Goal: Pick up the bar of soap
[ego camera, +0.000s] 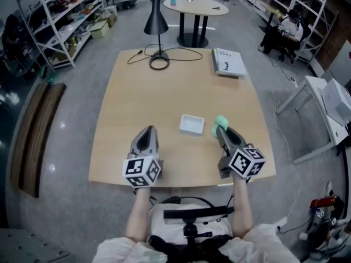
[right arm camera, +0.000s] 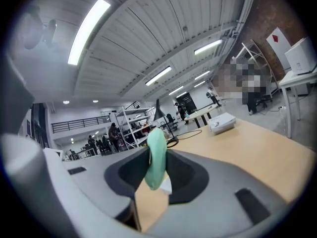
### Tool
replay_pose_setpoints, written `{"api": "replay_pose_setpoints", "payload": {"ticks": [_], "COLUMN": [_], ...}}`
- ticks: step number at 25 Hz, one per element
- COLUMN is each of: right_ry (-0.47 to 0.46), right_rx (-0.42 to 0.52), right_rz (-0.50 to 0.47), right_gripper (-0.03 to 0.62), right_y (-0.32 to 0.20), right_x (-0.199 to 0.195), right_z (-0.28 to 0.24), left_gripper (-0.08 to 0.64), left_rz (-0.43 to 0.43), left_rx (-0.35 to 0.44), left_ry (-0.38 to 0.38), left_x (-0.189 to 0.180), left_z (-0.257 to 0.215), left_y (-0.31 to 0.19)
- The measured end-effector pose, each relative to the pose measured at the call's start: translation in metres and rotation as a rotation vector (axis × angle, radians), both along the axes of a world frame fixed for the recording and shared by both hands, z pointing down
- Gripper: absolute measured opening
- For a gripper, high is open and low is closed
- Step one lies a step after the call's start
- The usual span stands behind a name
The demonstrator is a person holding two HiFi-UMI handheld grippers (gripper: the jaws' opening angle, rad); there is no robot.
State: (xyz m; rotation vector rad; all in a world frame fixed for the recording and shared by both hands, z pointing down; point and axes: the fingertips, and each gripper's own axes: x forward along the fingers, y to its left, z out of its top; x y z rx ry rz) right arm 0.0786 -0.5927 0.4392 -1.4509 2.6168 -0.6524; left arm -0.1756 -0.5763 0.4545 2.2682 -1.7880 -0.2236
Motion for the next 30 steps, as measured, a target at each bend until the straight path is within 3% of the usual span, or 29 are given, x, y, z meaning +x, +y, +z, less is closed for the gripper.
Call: {"api": "replay_pose_setpoints", "payload": {"ticks": [5,10,16,22,26,30], "right_ry": [0.001,-0.015,-0.004,0.006,-0.054,-0.065], "right_rx": [0.013,-0.039,-0.022,0.045,0.066,0.111], "right_rz": [-0.037,-0.053,-0.074,-0.111,-0.167,-0.163], "right_gripper": [0.110,0.110,0.110,0.110,0.110,0.110], "right_y": [0.101,0.219,0.309,0.376,0.445,0.526], "right_x": [0.012,0.039,0.039,0.011,-0.020,-0.047], "right_z": [0.003,0.022,0.006,-0.022,-0.043,-0.063], "left_gripper": [0.006,0.006,0.006,0.006,0.006,0.006], "left_rz": [-0.045,-0.044,-0.113,-0.082,-0.077,-0.063], "left_rx": [0.021,0.016,0.054,0.147,0.138,0.128], "left_ry": [-0.011,-0.053,0.037,0.003,0.005,0.006], "left_x": [0.007,0.022,0.013,0.015,-0.001,-0.019], "left_z": [-0.003,-0.004,-0.029,-0.063,-0.056,-0.056], "left_y": [0.102,0.227,0.314,0.385,0.459,0.548]}}
